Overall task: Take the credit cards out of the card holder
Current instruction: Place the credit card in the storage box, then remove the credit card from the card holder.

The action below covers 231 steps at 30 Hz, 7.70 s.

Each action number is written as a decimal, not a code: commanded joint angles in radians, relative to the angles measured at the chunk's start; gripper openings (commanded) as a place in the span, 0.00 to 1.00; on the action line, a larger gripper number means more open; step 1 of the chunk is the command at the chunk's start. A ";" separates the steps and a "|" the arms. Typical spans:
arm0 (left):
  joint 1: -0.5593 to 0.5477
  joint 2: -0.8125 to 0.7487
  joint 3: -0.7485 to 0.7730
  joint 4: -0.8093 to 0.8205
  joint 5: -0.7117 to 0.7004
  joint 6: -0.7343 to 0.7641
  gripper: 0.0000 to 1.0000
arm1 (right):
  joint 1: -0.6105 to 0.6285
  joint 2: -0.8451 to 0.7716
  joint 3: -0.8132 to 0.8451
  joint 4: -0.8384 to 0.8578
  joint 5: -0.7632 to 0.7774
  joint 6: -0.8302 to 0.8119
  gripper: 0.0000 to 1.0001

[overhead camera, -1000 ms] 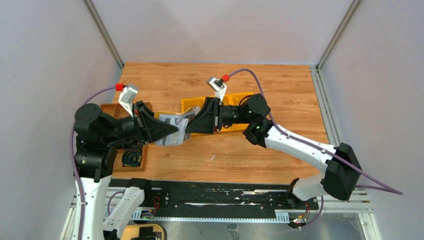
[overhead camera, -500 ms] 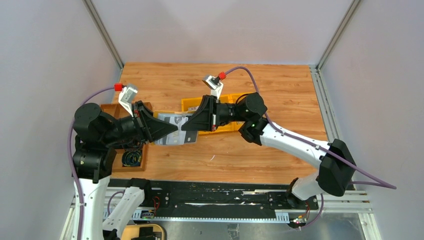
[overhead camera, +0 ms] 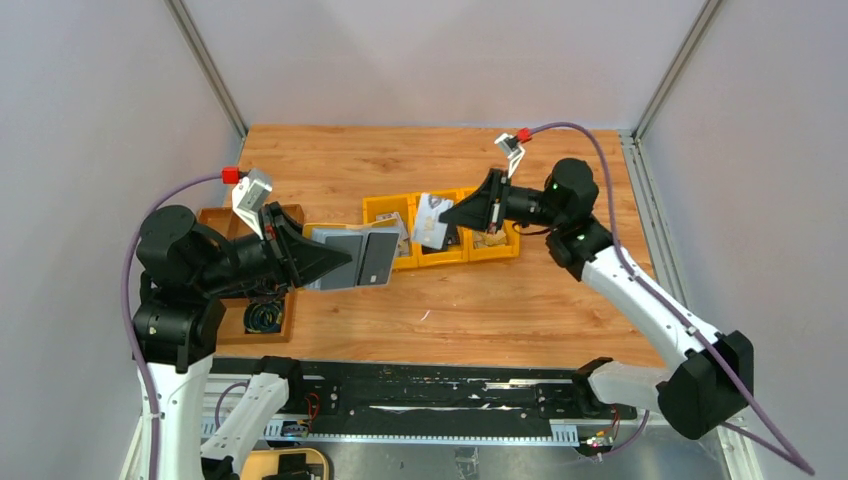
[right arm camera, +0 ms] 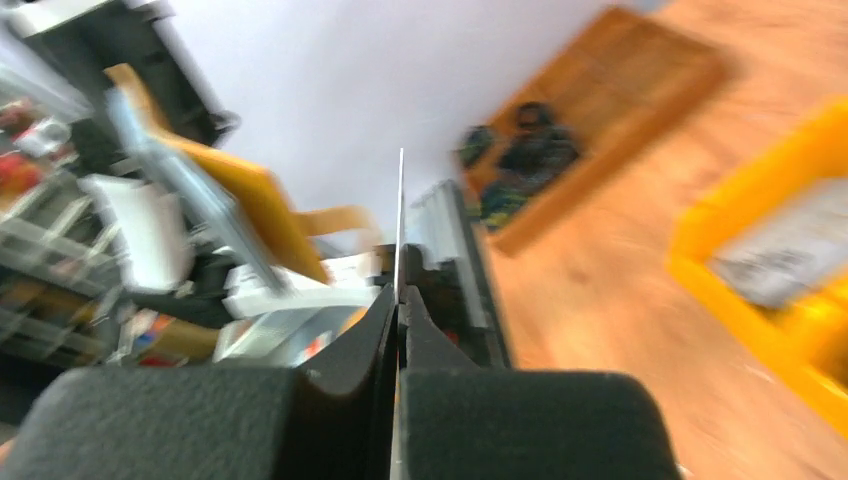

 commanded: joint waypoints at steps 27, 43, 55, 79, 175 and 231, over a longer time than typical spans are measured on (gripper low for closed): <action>-0.009 -0.043 0.087 -0.205 -0.095 0.315 0.00 | -0.034 0.655 0.630 -0.849 0.434 -0.558 0.00; -0.009 -0.060 0.078 -0.151 -0.076 0.271 0.00 | 0.118 0.922 0.799 -0.782 0.488 -0.434 0.00; -0.009 -0.083 0.067 -0.104 -0.082 0.222 0.00 | 0.162 0.976 0.860 -0.785 0.581 -0.444 0.19; -0.009 -0.126 -0.036 0.251 -0.452 -0.041 0.00 | 0.201 0.135 -0.076 0.345 0.339 0.078 0.77; -0.009 -0.137 -0.171 0.313 -0.141 -0.231 0.00 | 0.351 0.365 0.157 0.911 0.123 0.453 0.37; -0.009 -0.028 -0.039 -0.047 -0.086 0.116 0.00 | 0.204 0.121 0.520 -0.517 0.185 -0.360 0.61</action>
